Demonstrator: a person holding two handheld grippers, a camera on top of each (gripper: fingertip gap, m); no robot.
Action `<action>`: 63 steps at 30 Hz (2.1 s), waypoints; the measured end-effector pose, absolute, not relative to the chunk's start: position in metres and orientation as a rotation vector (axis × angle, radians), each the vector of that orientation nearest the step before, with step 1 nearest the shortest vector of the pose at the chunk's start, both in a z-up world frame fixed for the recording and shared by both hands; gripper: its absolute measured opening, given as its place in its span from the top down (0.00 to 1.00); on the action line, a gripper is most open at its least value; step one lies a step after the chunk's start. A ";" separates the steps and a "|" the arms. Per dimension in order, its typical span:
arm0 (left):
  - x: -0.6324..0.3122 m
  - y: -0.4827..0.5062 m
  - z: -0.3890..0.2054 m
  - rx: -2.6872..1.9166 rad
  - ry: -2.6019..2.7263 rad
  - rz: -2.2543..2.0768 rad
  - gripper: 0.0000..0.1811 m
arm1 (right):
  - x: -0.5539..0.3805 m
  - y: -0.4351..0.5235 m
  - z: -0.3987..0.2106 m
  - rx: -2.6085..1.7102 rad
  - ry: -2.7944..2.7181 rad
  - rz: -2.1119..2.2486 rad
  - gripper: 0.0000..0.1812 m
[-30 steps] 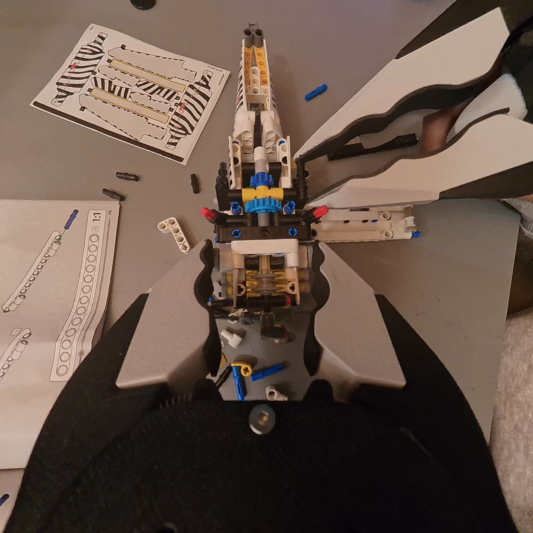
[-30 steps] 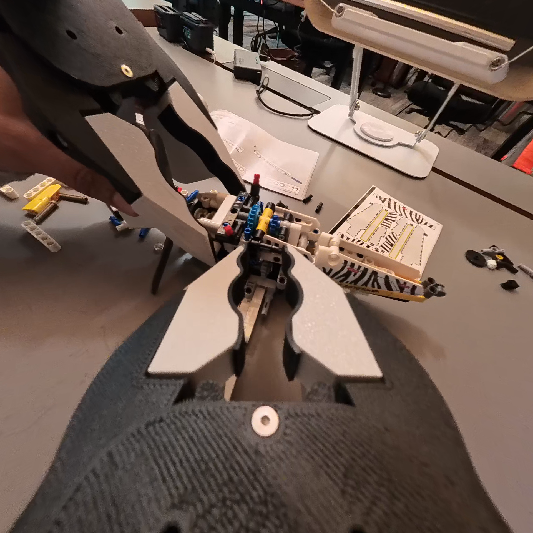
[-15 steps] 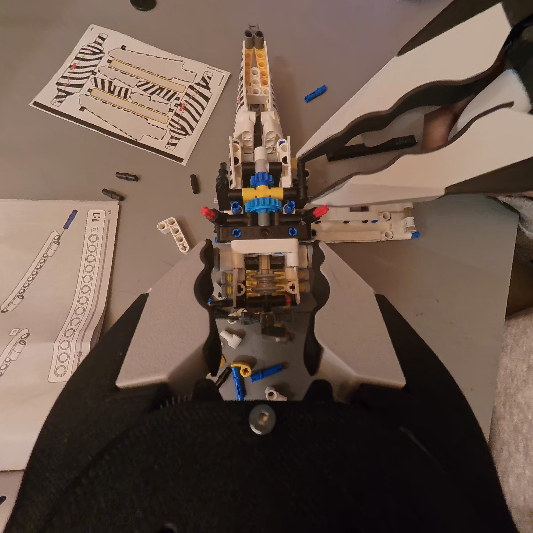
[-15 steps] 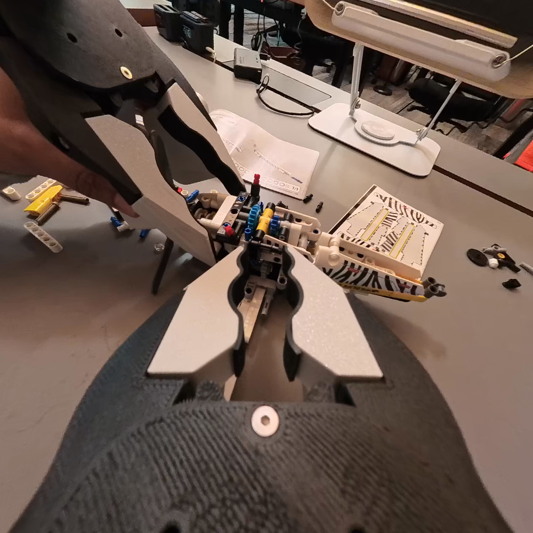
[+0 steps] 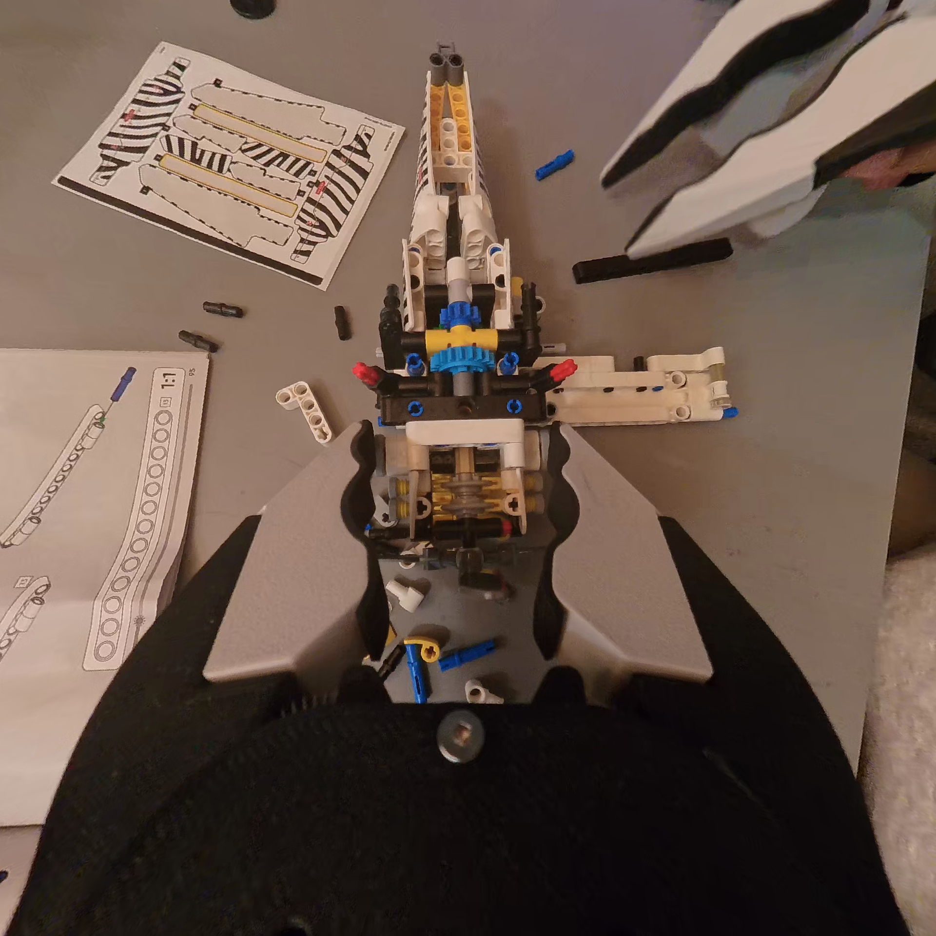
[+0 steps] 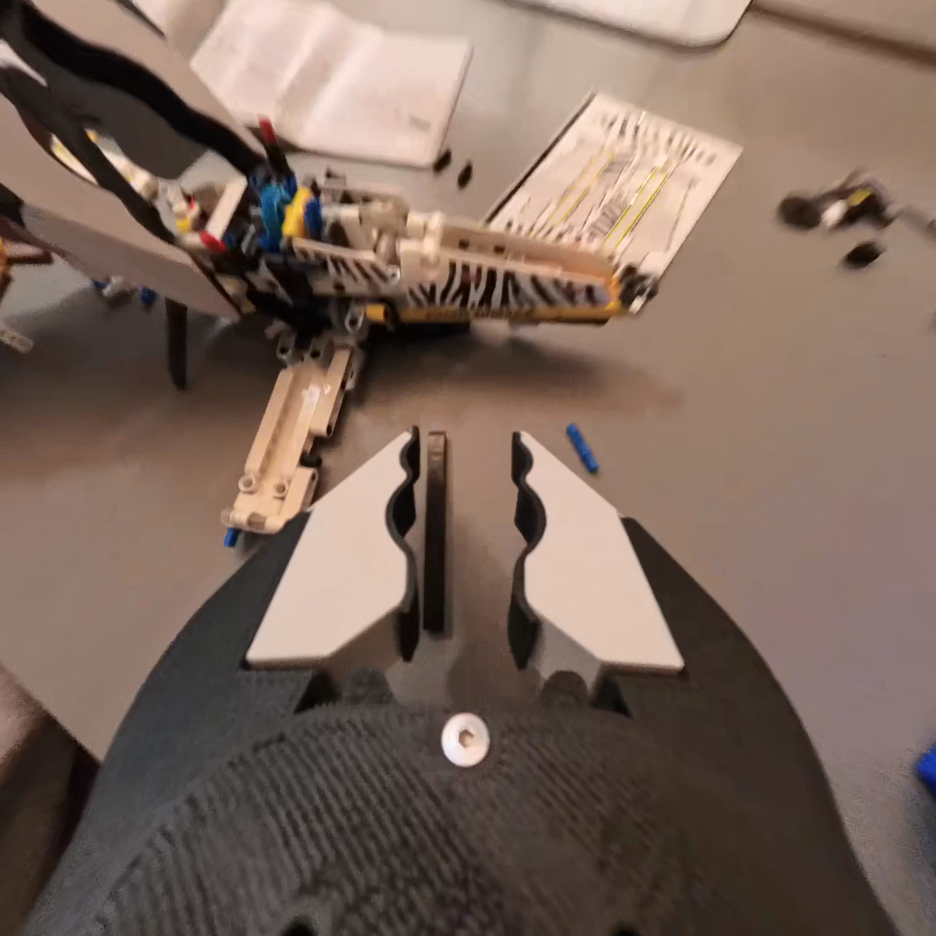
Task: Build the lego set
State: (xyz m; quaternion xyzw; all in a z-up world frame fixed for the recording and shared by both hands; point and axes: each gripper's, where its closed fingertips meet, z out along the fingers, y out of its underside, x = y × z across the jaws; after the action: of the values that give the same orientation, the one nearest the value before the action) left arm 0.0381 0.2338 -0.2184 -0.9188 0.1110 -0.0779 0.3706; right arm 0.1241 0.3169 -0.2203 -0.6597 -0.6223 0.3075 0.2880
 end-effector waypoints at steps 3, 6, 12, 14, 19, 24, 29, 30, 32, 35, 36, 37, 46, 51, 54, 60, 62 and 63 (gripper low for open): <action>0.038 0.234 -0.219 -2.356 0.283 -0.198 0.62 | 0.133 0.313 -0.243 -1.855 -1.744 0.769 0.79; 0.038 0.234 -0.218 -2.356 0.281 -0.198 0.62 | 0.134 0.307 -0.244 -1.858 -1.772 0.769 0.97; 0.039 0.234 -0.218 -2.354 0.276 -0.191 0.62 | 0.098 0.288 -0.198 -1.665 -1.555 0.994 0.97; 0.039 0.234 -0.218 -2.353 0.271 -0.192 0.62 | 0.092 0.283 -0.195 -1.624 -1.544 0.966 0.97; 0.039 0.234 -0.218 -2.353 0.268 -0.186 0.62 | 0.083 0.277 -0.196 -1.564 -1.523 0.870 0.97; 0.039 0.235 -0.218 -2.352 0.265 -0.184 0.62 | 0.081 0.273 -0.193 -1.537 -1.518 0.867 0.97; 0.039 0.235 -0.218 -2.352 0.263 -0.182 0.62 | 0.080 0.272 -0.195 -1.529 -1.521 0.846 0.97; 0.039 0.235 -0.218 -2.353 0.263 -0.181 0.62 | 0.080 0.272 -0.195 -1.527 -1.523 0.841 0.97; 0.039 0.235 -0.218 -2.352 0.262 -0.179 0.62 | 0.080 0.272 -0.195 -1.525 -1.525 0.834 0.97; 0.039 0.236 -0.218 -2.352 0.260 -0.178 0.62 | 0.080 0.271 -0.196 -1.523 -1.528 0.822 0.97; 0.039 0.236 -0.218 -2.353 0.258 -0.178 0.62 | 0.080 0.270 -0.196 -1.521 -1.532 0.818 0.97; 0.039 0.236 -0.218 -2.353 0.257 -0.178 0.62 | 0.080 0.269 -0.197 -1.519 -1.536 0.818 0.97; 0.040 0.236 -0.218 -2.350 0.269 -0.174 0.62 | 0.080 0.270 -0.195 -1.498 -1.536 0.806 0.97; 0.038 0.231 -0.220 -2.389 0.293 -0.126 0.60 | 0.081 0.275 -0.200 -1.478 -1.552 0.716 0.97; 0.038 0.227 -0.214 -2.398 0.298 -0.122 0.57 | 0.081 0.275 -0.196 -1.457 -1.541 0.720 0.97; 0.039 0.231 -0.167 -2.258 0.390 -0.113 0.59 | 0.085 0.276 -0.184 -1.398 -1.507 0.761 0.97; 0.037 0.240 -0.151 -2.195 0.519 -0.034 0.62 | 0.087 0.278 -0.185 -1.401 -1.509 0.761 0.97; 0.035 0.246 -0.146 -2.176 0.610 0.015 0.63 | 0.087 0.278 -0.187 -1.410 -1.512 0.764 0.97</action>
State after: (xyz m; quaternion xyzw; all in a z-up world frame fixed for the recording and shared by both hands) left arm 0.0350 0.2463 -0.1462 -0.8707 0.2442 0.0062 0.4268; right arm 0.0869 0.2785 -0.1874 -0.5707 -0.6120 0.3094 0.4517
